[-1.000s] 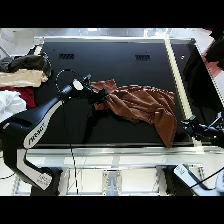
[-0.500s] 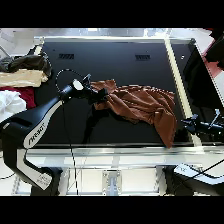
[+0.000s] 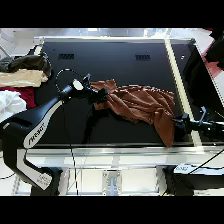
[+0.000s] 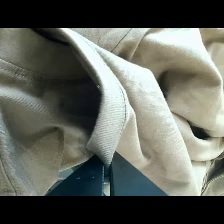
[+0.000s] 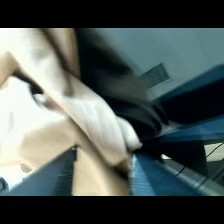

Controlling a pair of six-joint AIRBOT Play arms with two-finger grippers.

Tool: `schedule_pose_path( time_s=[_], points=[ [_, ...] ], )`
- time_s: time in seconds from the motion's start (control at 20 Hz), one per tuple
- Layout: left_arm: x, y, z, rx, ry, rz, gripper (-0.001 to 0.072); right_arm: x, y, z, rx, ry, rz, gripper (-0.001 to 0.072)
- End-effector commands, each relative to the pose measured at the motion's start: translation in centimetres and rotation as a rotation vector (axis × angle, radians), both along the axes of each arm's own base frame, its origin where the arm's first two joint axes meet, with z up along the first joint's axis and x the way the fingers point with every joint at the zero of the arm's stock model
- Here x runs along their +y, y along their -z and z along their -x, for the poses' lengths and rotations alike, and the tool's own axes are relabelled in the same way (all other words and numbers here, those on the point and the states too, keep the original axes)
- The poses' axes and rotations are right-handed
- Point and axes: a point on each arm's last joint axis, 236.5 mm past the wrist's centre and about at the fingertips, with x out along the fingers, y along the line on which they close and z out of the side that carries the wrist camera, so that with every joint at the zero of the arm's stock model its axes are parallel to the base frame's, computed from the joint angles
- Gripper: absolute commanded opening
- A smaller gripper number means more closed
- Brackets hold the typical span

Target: Fold the shirts.

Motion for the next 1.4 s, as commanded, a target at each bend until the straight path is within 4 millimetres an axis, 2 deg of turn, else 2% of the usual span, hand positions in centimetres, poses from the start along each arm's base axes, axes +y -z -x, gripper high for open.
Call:
schedule_pose_path(
  time_s=[0.0,0.05,0.15,0.3,0.4,0.5,0.6,0.75,0.85,0.9,0.95,1.0,1.05,1.1,1.15,1.25,1.35],
  points=[
    [0.3,-0.4,-0.2,-0.007,-0.005,0.002,0.0015,2.3,-1.1,-2.1,-0.073,-0.07,-0.04,0.0033],
    [0.8,-1.0,-0.7,-0.02,-0.019,0.006,0.0015,2.5,-2.4,-2.5,-0.107,-0.094,-0.051,0.0018],
    [3.1,-4.2,-2.2,-0.116,-0.022,0.006,0.0014,2.2,-6.0,-3.5,-0.189,-0.126,-0.045,0.0016],
    [9.0,-12.3,-4.0,-0.287,-0.089,0.015,0.0014,1.7,-13.6,-3.7,-0.306,-0.149,0.013,0.0016],
    [12.8,-18.2,-3.0,-0.393,-0.103,0.008,0.0014,2.9,-19.8,-2.5,-0.394,-0.214,0.072,0.0016],
    [15.3,-24.0,-0.2,-0.511,-0.072,-0.018,0.0014,4.4,-26.2,-1.1,-0.493,-0.245,0.181,0.0016],
    [17.1,-30.0,3.0,-0.661,-0.078,-0.051,0.0013,6.5,-33.5,1.0,-0.621,-0.253,0.352,0.0016],
    [18.6,-38.8,9.1,-0.914,-0.113,-0.112,0.0012,10.4,-44.5,5.0,-0.874,-0.22,0.661,0.0015],
    [19.6,-43.6,13.0,-1.089,-0.122,-0.216,0.0012,12.1,-52.2,7.6,-1.071,-0.107,0.879,0.0014],
    [20.4,-45.8,14.3,-1.164,-0.15,-0.265,0.0011,13.0,-55.3,8.9,-1.154,-0.068,0.961,0.0012],
    [21.2,-47.3,15.2,-1.217,-0.174,-0.314,0.0011,13.8,-56.8,9.8,-1.188,-0.074,1.003,0.0012],
    [21.6,-47.7,15.4,-1.228,-0.182,-0.342,0.0011,14.3,-57.1,10.0,-1.19,-0.089,0.997,0.0012],
    [21.9,-47.1,15.0,-1.211,-0.178,-0.362,0.0011,14.1,-56.5,9.4,-1.167,-0.102,0.949,0.0012],
    [21.9,-45.6,13.9,-1.159,-0.158,-0.366,0.0011,13.3,-55.0,8.3,-1.114,-0.123,0.887,0.0011],
    [21.8,-43.0,12.3,-1.068,-0.12,-0.366,0.0011,12.1,-53.4,6.9,-1.056,-0.141,0.822,0.0012],
    [21.6,-36.1,8.5,-0.833,-0.043,-0.352,0.0011,9.2,-49.3,3.2,-0.942,-0.152,0.654,0.0012],
    [22.2,-28.1,4.2,-0.596,-0.009,-0.338,0.0011,7.1,-43.8,-1.1,-0.829,-0.182,0.486,0.0014]
  ],
)
